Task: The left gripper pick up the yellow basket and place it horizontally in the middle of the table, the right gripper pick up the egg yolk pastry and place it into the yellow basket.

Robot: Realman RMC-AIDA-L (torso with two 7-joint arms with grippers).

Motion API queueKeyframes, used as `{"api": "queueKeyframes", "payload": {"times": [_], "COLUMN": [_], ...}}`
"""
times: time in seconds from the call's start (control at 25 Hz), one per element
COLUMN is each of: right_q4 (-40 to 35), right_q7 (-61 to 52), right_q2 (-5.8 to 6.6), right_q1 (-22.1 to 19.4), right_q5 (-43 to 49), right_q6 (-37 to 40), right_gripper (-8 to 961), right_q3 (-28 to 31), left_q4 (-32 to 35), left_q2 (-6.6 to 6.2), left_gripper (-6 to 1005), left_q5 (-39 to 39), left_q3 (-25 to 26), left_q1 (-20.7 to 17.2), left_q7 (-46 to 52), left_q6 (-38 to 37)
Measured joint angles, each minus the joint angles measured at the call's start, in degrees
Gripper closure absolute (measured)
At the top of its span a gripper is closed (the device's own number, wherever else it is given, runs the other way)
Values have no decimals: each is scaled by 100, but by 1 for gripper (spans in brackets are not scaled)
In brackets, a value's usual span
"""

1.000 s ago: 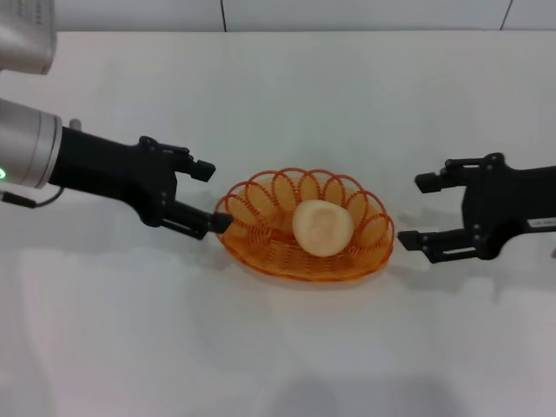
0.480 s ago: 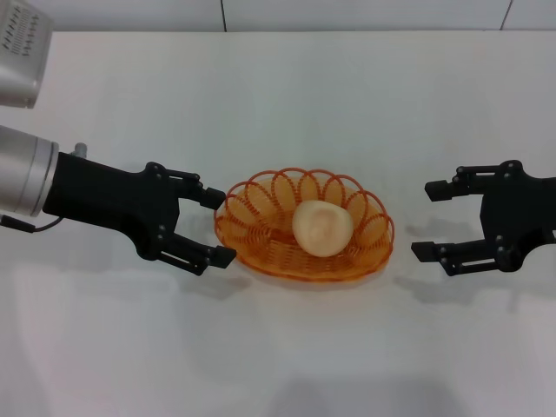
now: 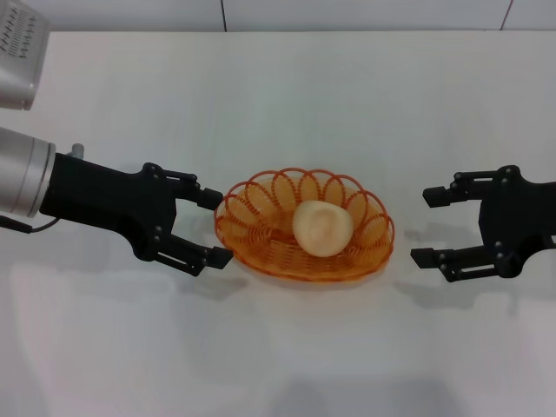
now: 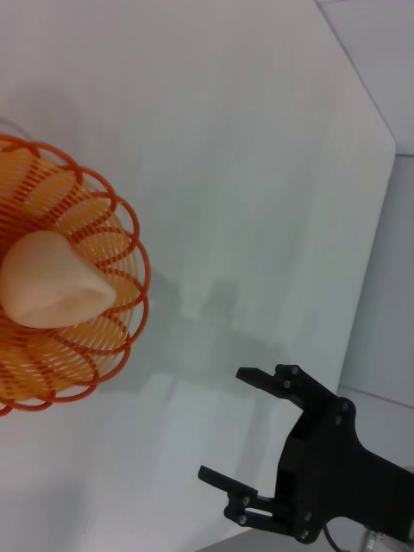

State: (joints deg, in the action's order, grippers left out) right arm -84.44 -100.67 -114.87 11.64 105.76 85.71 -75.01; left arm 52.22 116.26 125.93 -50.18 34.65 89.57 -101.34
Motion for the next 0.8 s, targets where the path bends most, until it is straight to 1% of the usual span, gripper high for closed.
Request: {"api": "queueKeyframes", "payload": {"times": [0.64, 0.8], "right_q4": [-47, -41], "right_q7": [-41, -41], "right_q2": [0, 0], "right_q1": [20, 22], "right_q5": [47, 53], "right_q6": [119, 131], "right_gripper": [190, 190], "right_q3": [5, 5], "left_q4": [-2, -2], "left_q2": [8, -28], "left_gripper": [124, 124], "left_q5": [2, -36], "left_q3": [8, 41], "left_q1": [3, -77], "left_q7": [17, 5], "left_q6": [0, 0]}}
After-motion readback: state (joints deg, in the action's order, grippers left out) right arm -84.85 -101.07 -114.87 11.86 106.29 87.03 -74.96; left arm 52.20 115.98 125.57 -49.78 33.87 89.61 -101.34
